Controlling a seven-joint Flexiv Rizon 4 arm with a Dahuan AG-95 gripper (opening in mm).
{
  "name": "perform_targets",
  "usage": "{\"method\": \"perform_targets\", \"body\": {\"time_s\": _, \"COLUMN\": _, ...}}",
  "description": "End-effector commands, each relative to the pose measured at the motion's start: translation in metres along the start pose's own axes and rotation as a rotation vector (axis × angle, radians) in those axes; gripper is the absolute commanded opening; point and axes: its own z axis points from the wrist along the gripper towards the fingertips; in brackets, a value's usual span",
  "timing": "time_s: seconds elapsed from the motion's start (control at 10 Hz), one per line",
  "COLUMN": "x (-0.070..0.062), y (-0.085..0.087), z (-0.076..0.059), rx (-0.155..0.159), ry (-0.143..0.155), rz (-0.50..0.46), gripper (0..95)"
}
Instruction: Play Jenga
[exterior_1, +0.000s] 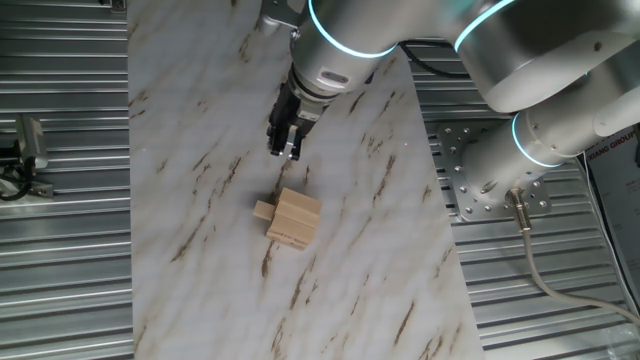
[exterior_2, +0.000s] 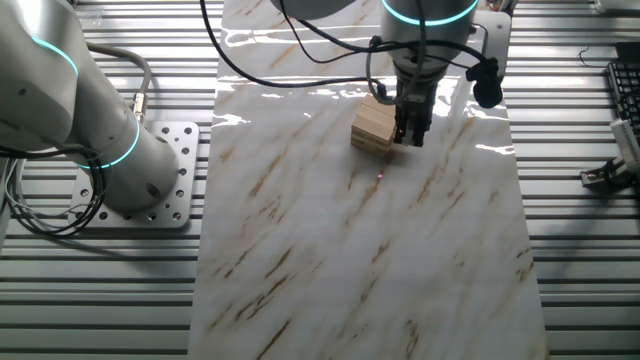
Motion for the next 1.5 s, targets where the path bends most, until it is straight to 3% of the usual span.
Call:
{"method": "perform_targets", "body": {"time_s": 0.1, "x": -0.001, "y": 0.0, "z": 0.002, "rx": 0.001, "ry": -0.005, "rz": 0.0, "gripper": 0.0}}
{"method": "perform_targets", "body": {"time_s": 1.5, "x": -0.002, "y": 0.005, "z": 0.034, "rx": 0.042, "ry": -0.017, "rz": -0.005, "gripper": 0.0}}
